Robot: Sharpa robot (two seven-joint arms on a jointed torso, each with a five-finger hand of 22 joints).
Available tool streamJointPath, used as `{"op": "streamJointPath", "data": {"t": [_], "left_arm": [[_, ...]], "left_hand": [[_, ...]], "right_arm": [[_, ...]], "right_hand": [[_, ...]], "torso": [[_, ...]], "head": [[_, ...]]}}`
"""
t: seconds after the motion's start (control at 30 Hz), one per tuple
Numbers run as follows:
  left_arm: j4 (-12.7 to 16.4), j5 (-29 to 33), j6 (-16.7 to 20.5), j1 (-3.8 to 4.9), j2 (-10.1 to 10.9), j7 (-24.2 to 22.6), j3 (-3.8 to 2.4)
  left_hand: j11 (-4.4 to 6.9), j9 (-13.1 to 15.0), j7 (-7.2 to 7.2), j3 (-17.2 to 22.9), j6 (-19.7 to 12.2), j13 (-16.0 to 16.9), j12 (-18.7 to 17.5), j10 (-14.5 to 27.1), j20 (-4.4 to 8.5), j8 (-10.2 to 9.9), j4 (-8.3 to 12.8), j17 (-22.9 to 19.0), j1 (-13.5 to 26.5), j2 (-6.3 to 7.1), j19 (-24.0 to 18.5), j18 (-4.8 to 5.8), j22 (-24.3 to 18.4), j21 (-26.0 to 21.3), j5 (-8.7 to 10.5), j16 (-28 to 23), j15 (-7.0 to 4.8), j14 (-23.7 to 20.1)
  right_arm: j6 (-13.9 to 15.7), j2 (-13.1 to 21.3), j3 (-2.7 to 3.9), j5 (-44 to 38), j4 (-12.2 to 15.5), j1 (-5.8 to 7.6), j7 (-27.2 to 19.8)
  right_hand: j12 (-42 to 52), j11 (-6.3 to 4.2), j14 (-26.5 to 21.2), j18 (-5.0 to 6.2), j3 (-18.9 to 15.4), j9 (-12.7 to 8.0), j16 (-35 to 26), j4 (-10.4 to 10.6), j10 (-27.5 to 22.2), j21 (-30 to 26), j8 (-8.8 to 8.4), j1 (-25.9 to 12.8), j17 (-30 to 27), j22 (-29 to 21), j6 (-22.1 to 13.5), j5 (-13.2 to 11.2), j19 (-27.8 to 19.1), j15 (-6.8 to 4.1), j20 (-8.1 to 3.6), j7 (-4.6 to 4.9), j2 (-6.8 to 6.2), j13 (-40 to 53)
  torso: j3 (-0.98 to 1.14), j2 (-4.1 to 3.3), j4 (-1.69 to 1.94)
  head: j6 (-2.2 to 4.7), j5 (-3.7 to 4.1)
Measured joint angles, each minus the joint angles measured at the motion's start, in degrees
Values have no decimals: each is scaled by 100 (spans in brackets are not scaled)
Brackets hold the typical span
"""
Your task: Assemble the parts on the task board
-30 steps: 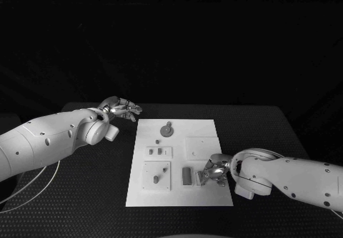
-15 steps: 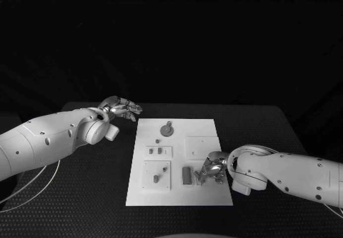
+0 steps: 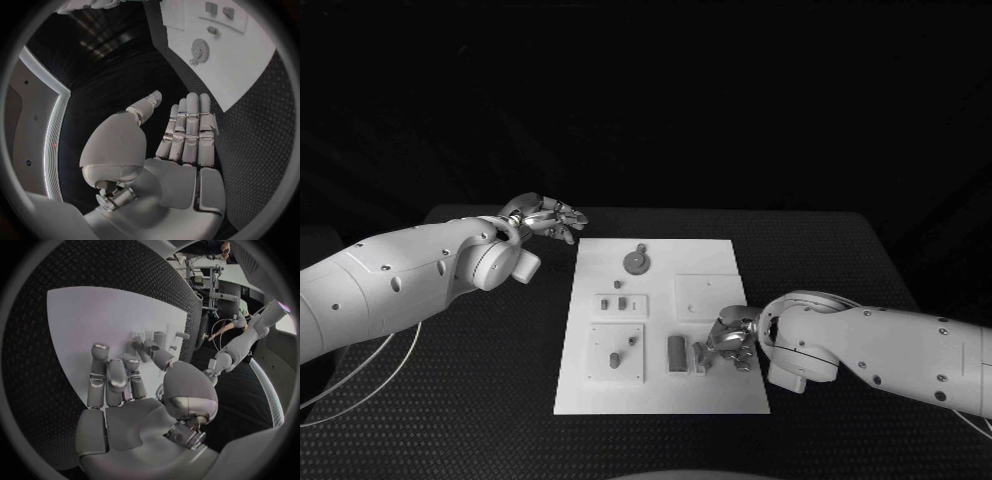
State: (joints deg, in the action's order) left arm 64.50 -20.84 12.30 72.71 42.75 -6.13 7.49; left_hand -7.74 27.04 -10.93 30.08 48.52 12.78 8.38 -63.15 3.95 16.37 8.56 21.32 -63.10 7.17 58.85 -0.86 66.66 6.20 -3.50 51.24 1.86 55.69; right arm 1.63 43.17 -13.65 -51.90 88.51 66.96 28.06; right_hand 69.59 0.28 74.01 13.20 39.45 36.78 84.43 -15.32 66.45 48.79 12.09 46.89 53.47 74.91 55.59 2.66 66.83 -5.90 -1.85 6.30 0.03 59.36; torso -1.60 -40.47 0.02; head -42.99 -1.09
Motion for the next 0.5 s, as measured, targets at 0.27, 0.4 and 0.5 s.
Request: {"op": "streamJointPath", "data": {"t": [0.27, 0.4, 0.5], "left_arm": [[0, 0, -4, 0, -2, 2, 0], [0, 0, -6, 0, -3, 3, 0], [-1, 0, -7, 0, -4, 4, 0]], "left_hand": [[0, 0, 0, 0, 0, -5, 0, 0, 0, 0, 0, -1, 0, 0, 0, 0, -1, 0, 0, 0, 0, 0], [0, 0, 0, 0, 0, -4, 0, 0, -1, 0, 0, 5, 0, 0, 0, 0, -1, 0, 0, 0, 0, 0], [0, 0, 0, 0, 0, -4, 0, 0, -1, 0, 0, 5, 0, 0, 0, 0, 2, 0, 0, 0, 0, 0]], "right_arm": [[-85, -9, -2, -83, 15, -3, 5], [-117, -9, -2, -106, 20, -3, -2], [-136, -8, -4, -118, 22, -3, -11]], "right_hand": [[-1, -20, 33, 1, 10, 0, 0, 341, 22, 0, -18, -385, -11, 0, 99, 0, 61, -13, 1, -15, -312, -6], [-1, -50, 30, 1, 47, -1, 0, 378, 10, 0, -12, -391, -14, 0, 140, 0, 61, -16, 1, -54, -319, -6], [-1, -50, 11, 1, 47, -1, 0, 378, 10, 0, 12, -391, -22, 0, 141, 0, 61, -35, 1, -55, -319, -6]], "torso": [[7, 0, -4], [8, 0, -4], [8, 0, -4]], "head": [[-5, 5], [-5, 6], [-6, 6]]}}
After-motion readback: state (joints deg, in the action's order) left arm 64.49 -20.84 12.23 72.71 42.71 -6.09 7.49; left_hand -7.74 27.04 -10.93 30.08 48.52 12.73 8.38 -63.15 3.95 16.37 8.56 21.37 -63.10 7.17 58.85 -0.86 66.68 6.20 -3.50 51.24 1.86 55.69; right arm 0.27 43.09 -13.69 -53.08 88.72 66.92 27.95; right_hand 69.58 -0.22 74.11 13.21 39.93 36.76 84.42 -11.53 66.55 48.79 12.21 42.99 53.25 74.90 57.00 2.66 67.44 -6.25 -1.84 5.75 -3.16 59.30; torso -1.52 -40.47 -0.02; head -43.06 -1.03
